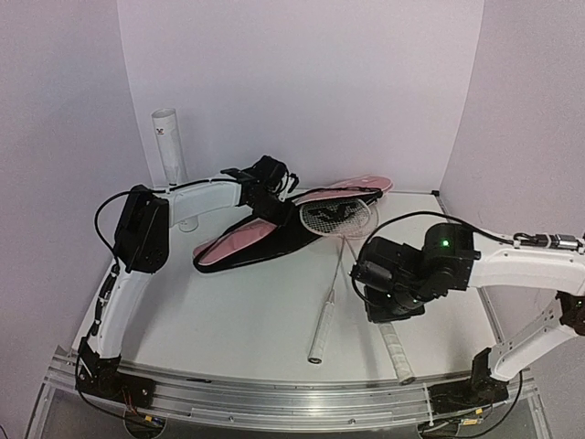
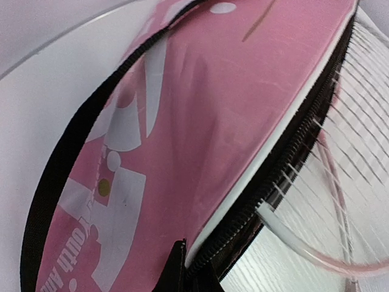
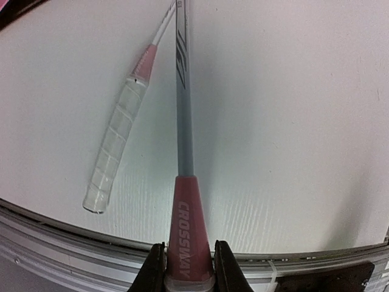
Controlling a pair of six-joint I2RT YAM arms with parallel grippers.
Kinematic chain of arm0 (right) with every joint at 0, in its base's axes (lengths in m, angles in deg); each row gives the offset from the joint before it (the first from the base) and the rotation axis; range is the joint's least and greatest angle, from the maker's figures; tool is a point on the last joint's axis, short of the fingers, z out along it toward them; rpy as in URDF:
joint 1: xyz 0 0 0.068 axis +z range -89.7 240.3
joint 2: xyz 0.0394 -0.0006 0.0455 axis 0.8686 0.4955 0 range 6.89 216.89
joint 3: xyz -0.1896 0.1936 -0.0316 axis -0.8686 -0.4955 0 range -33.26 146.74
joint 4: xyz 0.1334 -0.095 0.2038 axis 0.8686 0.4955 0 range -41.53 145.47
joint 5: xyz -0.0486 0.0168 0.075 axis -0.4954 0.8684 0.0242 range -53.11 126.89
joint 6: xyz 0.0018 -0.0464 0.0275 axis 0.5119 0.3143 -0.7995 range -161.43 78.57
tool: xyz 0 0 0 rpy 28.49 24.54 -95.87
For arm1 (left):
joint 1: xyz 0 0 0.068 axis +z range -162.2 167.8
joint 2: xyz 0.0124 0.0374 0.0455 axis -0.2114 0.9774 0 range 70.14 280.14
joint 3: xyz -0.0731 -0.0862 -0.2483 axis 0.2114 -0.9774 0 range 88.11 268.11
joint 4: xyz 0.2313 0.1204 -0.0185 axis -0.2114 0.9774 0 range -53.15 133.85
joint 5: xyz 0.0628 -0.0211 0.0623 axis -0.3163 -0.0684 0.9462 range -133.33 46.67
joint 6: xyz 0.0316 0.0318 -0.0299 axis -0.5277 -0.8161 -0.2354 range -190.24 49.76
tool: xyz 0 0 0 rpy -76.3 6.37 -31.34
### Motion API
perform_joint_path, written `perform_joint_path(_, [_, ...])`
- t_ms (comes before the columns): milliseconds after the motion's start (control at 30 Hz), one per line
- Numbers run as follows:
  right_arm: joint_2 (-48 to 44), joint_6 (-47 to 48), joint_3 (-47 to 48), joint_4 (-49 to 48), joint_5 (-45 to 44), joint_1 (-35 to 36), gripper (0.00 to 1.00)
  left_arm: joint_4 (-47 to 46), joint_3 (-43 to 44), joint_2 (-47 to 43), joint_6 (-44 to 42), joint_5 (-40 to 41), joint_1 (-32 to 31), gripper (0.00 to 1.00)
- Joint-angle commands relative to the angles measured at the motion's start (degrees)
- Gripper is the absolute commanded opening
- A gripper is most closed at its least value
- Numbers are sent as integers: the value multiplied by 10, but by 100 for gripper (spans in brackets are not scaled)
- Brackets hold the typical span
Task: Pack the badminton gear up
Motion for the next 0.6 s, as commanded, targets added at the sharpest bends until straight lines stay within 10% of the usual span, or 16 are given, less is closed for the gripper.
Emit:
perform_joint_path(0, [58, -25, 60, -54, -21, -35, 0, 63, 33, -44, 13, -140, -27, 0])
perform_joint_path(567, [256, -196, 174, -278, -116, -109, 0, 75, -62, -98, 108, -369, -34, 0])
